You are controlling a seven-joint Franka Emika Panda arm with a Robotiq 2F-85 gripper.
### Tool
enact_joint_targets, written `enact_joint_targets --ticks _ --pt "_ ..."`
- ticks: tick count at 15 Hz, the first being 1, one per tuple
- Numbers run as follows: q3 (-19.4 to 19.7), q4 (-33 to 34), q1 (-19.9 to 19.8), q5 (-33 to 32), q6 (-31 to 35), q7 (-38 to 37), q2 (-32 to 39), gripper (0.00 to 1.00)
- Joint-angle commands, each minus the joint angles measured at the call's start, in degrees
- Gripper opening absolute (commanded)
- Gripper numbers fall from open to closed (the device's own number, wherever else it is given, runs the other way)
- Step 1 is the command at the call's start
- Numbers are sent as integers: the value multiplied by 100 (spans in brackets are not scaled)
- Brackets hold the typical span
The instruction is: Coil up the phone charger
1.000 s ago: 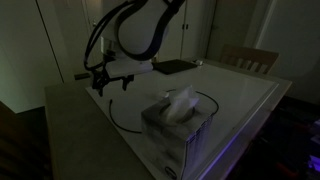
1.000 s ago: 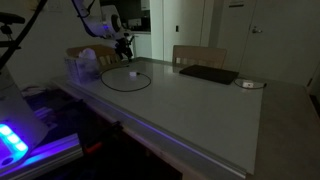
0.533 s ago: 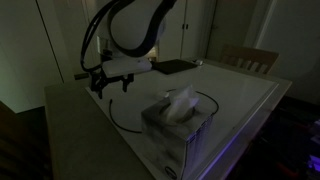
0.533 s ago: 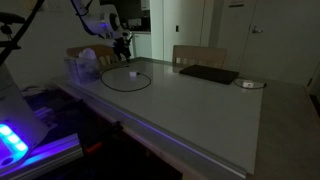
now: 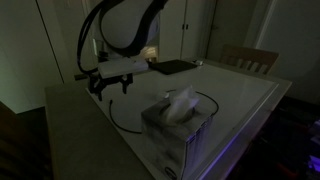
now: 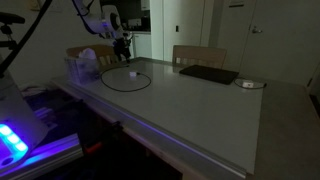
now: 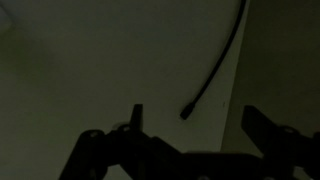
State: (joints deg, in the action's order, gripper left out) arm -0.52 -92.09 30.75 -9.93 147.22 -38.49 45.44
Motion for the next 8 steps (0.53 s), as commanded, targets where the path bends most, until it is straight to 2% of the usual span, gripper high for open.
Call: enact_joint_targets --ticks 1,8 --pt "-23 350 -14 215 -9 -27 342 100" --pt "108 535 61 216 103 -288 495 100"
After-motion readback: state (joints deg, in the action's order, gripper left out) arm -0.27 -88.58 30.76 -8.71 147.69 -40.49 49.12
